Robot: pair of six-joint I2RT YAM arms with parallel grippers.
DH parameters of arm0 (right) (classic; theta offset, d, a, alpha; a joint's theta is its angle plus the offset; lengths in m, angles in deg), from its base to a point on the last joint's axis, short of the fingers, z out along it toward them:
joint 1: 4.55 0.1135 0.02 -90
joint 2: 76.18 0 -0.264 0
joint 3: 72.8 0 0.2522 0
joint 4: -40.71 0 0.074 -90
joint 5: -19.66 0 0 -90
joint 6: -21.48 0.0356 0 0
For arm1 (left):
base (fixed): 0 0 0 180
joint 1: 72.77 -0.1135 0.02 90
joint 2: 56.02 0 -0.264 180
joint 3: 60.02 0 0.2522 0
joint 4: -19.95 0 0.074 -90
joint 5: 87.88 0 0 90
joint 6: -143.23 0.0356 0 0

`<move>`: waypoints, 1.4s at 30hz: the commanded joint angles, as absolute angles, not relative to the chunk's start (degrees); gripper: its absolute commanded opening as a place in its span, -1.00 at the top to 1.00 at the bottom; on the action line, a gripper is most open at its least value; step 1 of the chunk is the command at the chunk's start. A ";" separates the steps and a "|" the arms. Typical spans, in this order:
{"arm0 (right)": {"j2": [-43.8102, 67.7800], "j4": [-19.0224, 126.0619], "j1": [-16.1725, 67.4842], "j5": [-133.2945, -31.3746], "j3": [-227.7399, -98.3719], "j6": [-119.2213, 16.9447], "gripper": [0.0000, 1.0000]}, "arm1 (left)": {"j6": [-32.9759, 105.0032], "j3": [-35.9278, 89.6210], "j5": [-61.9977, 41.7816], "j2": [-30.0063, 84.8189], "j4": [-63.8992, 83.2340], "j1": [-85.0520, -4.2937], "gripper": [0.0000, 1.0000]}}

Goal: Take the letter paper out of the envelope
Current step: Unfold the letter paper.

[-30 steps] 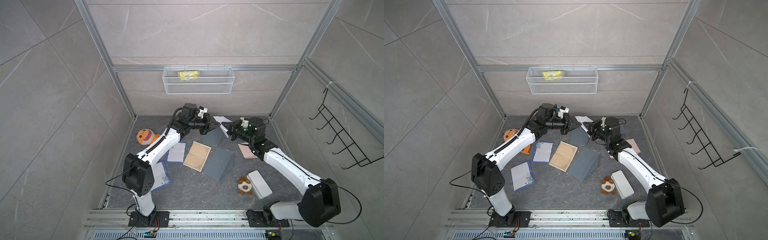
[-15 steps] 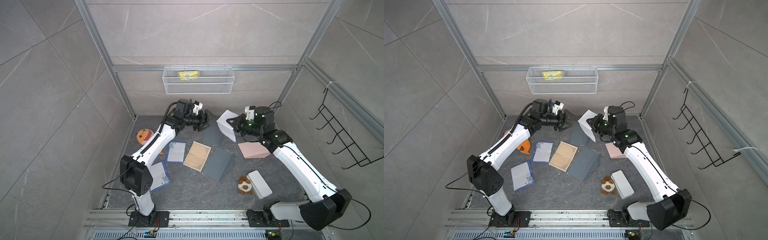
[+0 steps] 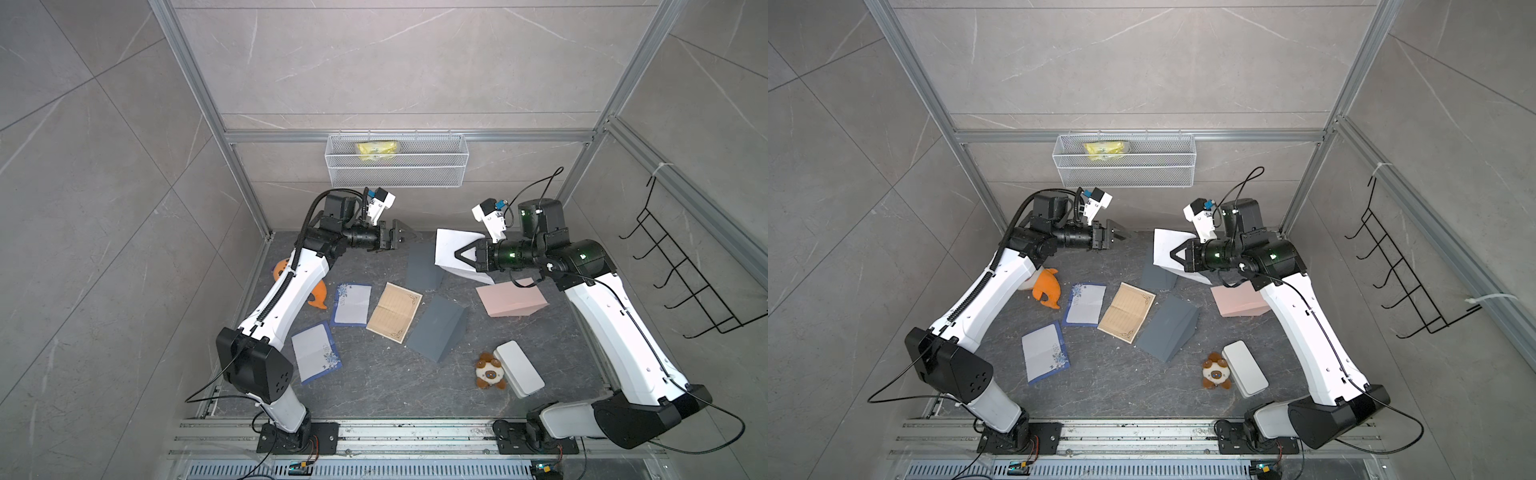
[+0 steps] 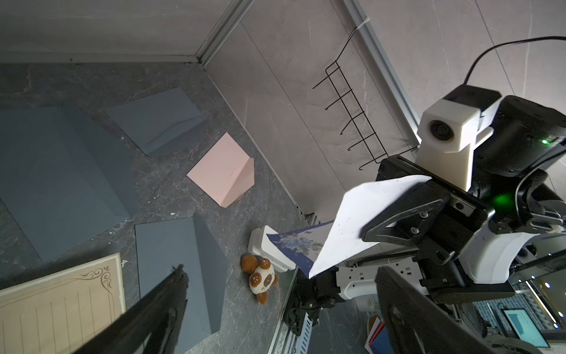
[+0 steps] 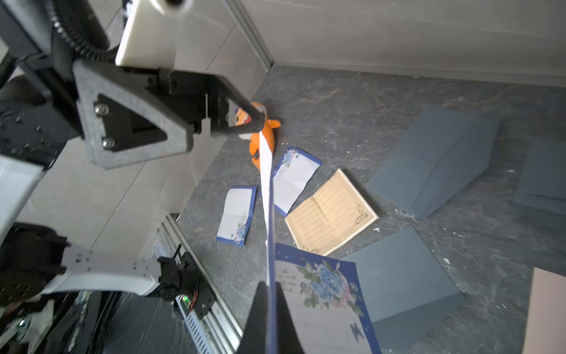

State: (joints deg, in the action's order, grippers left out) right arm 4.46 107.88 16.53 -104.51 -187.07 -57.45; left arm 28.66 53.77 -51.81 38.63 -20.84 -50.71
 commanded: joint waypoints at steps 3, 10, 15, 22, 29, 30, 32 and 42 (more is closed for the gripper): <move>6.00 110.55 16.35 -119.06 -187.91 -63.18 1.00 | 33.19 53.02 -61.20 36.78 -20.46 -51.79 -0.99; 8.65 108.54 16.21 -125.24 -188.86 -61.57 1.00 | 35.94 51.02 -62.78 35.76 -23.87 -52.48 -0.99; 10.38 105.76 15.62 -128.43 -189.31 -59.26 1.00 | 33.13 48.50 -65.42 35.32 -21.68 -54.14 -1.00; 12.87 99.49 14.83 -132.73 -189.48 -53.26 1.00 | 25.55 42.35 -67.77 33.20 -11.48 -53.38 -1.00; 15.08 96.90 14.70 -133.97 -189.81 -50.85 1.00 | 22.82 41.33 -66.48 33.08 -7.42 -50.91 -1.00; 15.26 96.79 14.60 -133.97 -189.84 -50.78 1.00 | 22.29 41.28 -66.43 33.01 -6.77 -50.80 -1.00; 15.45 95.37 14.46 -134.14 -189.27 -49.73 1.00 | 21.47 41.02 -66.43 32.78 -5.73 -50.80 -1.00; 15.15 88.98 12.12 -135.85 -185.79 -45.23 1.00 | 24.24 41.64 -60.61 30.82 -10.27 -51.77 -0.99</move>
State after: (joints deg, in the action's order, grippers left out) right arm 15.13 92.60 12.40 -134.19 -187.25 -47.70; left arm 23.13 41.18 -61.91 33.34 -10.17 -51.45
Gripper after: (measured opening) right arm 0.047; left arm 0.998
